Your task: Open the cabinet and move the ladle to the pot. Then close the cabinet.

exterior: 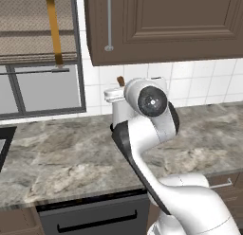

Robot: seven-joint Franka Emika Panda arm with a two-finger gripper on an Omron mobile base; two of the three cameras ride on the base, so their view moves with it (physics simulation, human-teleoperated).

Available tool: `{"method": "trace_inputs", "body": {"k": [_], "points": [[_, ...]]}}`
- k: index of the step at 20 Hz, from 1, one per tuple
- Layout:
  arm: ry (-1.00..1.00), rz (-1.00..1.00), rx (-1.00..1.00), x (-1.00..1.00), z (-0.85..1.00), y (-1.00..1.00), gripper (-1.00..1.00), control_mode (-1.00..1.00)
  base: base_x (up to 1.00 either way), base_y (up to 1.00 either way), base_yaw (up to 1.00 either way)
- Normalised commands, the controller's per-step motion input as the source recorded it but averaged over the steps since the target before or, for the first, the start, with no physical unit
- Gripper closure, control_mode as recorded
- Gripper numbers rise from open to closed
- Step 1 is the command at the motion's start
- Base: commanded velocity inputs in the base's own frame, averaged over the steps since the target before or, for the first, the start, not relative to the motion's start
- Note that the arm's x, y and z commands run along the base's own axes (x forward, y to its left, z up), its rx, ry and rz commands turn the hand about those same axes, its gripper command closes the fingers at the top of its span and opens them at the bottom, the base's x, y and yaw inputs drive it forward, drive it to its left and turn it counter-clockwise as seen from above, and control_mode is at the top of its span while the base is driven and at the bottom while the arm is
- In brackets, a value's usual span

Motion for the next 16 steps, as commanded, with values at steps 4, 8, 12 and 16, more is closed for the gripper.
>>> {"method": "trace_inputs", "body": {"k": [4,8,12,16], "points": [[-0.41,0.0,0.0,0.03,0.34,0.15,-1.0,-1.0,0.0,0.0,0.0],[-0.3,0.0,0.0,0.09,0.33,0.04,-1.0,-1.0,0.0,0.0,0.0],[-0.25,0.0,0.0,0.12,0.41,0.08,-1.0,-1.0,0.0,0.0,0.0],[-0.16,0.0,0.0,0.17,0.41,0.1,-1.0,-1.0,0.0,0.0,0.0]]}}
